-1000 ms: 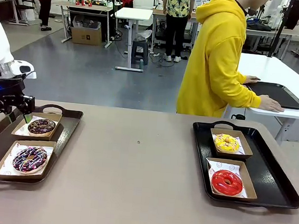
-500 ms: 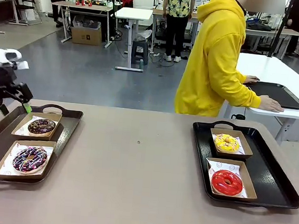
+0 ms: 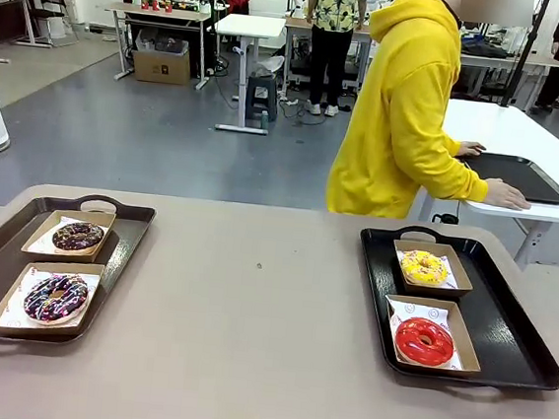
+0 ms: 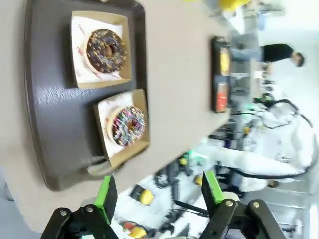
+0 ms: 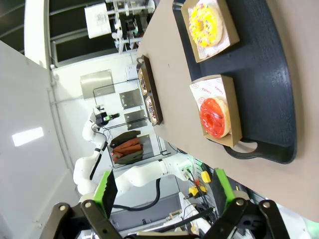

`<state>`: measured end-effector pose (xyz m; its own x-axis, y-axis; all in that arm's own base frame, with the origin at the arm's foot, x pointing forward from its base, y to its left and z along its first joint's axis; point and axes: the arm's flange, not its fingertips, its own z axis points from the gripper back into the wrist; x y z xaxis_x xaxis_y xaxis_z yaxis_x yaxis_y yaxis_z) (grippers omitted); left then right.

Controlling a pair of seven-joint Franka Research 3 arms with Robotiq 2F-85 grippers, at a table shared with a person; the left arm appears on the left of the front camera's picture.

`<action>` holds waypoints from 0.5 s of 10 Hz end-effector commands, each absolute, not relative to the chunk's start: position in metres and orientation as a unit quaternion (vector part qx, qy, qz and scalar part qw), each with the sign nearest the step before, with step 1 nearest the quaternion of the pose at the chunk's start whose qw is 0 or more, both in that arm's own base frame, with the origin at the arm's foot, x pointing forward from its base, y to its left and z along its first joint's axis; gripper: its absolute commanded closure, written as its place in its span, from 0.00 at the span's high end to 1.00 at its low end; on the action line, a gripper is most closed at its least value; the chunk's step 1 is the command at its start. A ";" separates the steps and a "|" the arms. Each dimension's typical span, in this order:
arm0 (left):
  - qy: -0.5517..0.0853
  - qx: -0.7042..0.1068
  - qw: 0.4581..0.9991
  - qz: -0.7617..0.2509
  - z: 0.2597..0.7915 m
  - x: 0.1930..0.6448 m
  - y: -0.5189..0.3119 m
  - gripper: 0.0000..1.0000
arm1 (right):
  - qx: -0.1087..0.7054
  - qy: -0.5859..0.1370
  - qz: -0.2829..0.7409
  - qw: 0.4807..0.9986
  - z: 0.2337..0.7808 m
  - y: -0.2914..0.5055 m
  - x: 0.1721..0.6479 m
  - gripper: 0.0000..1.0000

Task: Individually package the donuts and arrange them on the tray.
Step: Place the picked Paper togo box on the Handle tray.

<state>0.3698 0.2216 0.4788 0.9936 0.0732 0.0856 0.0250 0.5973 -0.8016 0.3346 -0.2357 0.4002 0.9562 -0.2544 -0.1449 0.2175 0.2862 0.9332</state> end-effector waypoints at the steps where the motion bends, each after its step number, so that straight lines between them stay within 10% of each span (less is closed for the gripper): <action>1: -0.050 -0.538 0.840 0.052 0.462 0.387 0.276 0.89 | 0.582 -0.015 -0.145 0.800 0.402 -0.237 0.334 1.00; 5: -0.018 -0.620 0.779 0.093 0.409 0.361 0.332 0.89 | 0.582 -0.015 -0.145 0.800 0.402 -0.237 0.334 1.00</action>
